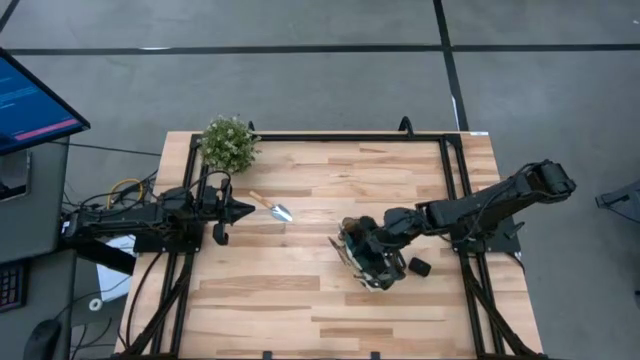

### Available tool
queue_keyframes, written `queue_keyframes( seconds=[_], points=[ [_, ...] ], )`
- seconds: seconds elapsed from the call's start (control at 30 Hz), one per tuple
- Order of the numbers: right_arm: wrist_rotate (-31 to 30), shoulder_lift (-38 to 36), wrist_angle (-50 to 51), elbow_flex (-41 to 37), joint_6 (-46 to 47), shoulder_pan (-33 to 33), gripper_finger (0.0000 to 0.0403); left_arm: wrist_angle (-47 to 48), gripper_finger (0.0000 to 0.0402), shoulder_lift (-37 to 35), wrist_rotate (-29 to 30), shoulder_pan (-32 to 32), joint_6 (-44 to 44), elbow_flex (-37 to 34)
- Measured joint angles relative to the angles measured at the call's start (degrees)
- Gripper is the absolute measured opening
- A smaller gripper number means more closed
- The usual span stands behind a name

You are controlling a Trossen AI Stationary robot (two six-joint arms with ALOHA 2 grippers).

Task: Pick & Place Garden tools in Gardening bag
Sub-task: Put the brown trowel into the gardening bag

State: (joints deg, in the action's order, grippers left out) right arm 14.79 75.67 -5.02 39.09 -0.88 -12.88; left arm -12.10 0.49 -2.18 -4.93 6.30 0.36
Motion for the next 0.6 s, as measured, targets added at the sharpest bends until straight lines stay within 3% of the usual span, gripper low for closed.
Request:
queue_keyframes(
  seconds=[0.23, 0.33, 0.43, 0.6],
  points=[
    [-5.6, -9.2, 1.5, 1.9, -1.2, 0.7, 0.0221, 0.0, 0.0017, 0.0, 0.0, 0.0, 0.0, 0.0],
    [-12.0, -11.5, 1.3, 5.5, -3.0, 0.5, 0.0211, 0.0, 0.0017, 0.0, 0.0, 0.0, 0.0, 0.0],
    [-13.8, -9.9, 1.6, 10.1, -4.2, 0.6, 0.0161, 0.0, 0.0017, 0.0, 0.0, 0.0, 0.0, 0.0],
    [-12.5, -2.3, 2.3, 18.2, -6.8, 0.7, 0.002, -0.3, 0.0017, 0.0, 0.0, 0.0, 0.0, 0.0]
  ],
)
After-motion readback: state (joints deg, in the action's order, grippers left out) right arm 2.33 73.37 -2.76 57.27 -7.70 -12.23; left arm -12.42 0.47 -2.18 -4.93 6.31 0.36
